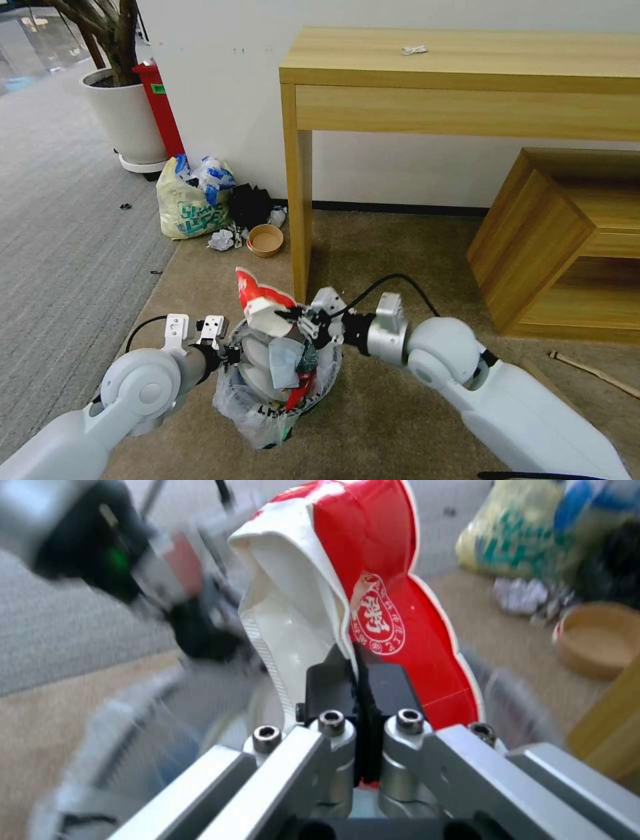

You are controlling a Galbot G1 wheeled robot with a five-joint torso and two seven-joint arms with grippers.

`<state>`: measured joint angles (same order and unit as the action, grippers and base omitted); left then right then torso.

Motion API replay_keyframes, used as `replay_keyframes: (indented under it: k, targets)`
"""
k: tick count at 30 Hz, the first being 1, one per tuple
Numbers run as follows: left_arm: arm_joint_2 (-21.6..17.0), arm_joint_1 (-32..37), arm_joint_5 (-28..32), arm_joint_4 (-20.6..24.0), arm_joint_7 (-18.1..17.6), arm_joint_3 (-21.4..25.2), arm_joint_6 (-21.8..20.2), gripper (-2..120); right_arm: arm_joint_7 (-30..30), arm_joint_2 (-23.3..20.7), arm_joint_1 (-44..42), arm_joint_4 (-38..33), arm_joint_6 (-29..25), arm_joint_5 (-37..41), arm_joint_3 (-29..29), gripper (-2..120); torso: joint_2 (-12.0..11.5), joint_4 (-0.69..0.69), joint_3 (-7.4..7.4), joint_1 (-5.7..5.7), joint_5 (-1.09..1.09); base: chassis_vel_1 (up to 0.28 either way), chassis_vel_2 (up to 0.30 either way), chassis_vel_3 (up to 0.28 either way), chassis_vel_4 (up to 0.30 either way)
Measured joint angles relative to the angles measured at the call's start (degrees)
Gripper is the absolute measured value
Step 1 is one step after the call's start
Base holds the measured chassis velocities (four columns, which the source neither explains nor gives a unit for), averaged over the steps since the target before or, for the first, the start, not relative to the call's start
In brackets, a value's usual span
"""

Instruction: Pick up the trash bin and place the garbage on the floor into it.

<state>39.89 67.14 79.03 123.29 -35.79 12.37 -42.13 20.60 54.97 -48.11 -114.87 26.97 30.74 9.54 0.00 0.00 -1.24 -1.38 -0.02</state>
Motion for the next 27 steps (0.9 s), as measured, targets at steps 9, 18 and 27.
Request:
replay_keyframes:
  k: [9,18,27]
  targets:
    - [-0.2,0.3,0.8,2.13,-1.1,0.06,0.01,0,0.24,1.52,0.27,4.36,0.31,-1.69,1.5,0,0.0,0.0,0.0,0.0,0.0,0.0,0.0,0.0,0.0]
    - [0.01,0.92,0.75,1.42,-1.08,0.76,-0.02,0,-0.01,0.48,-1.27,1.38,1.77,-1.79,0.61,0,0.0,0.0,0.0,0.0,0.0,0.0,0.0,0.0,0.0]
    - [0.67,0.51,-0.06,-0.51,-0.44,0.37,-0.02,0,-0.83,-0.5,-2.25,-3.3,3.16,-0.09,-1.26,0,0.0,0.0,0.0,0.0,0.0,0.0,0.0,0.0,0.0]
